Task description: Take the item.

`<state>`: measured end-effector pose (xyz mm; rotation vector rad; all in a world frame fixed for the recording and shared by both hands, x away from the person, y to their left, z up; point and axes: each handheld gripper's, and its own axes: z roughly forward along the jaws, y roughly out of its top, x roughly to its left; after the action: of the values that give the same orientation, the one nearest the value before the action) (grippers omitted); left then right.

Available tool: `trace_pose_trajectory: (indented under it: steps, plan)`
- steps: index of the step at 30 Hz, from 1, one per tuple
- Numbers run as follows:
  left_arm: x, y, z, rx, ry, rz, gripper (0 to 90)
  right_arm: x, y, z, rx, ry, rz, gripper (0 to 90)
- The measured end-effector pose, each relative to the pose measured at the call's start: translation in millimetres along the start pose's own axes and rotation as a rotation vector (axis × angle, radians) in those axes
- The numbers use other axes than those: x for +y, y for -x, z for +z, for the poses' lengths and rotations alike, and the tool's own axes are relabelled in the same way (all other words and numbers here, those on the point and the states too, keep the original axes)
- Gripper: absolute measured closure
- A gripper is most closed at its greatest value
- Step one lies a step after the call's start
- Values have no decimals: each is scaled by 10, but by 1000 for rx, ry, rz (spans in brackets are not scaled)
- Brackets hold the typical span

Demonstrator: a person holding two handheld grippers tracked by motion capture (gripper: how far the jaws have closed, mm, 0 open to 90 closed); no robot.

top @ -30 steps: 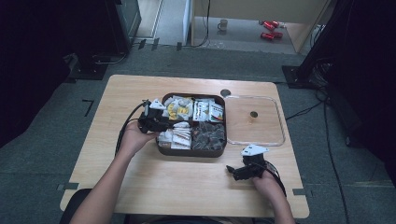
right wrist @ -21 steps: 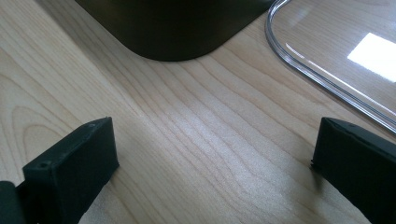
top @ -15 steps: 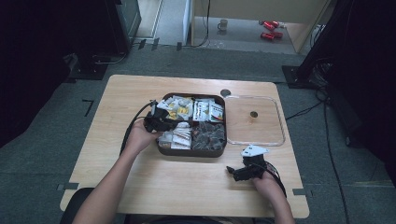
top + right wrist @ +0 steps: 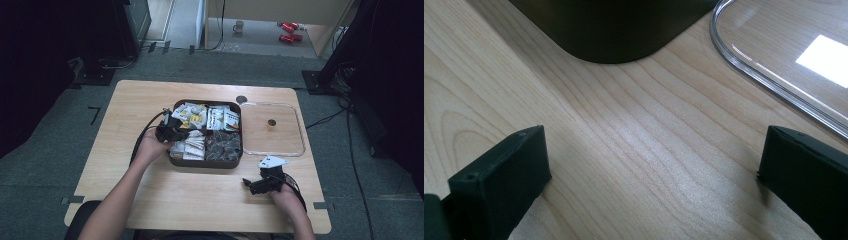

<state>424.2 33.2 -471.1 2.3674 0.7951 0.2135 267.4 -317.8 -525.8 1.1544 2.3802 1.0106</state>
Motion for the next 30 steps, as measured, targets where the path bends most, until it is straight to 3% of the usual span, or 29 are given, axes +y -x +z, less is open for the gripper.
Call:
trace_pose_trajectory:
  steps: [12,30]
  plan:
    - [-4,-18,-45,-32,13,-11,878,-1,-3,-1,1,0,1,0]
    - [-10,-43,-301,-61,79,-33,883,-2,-4,-2,2,1,0,0]
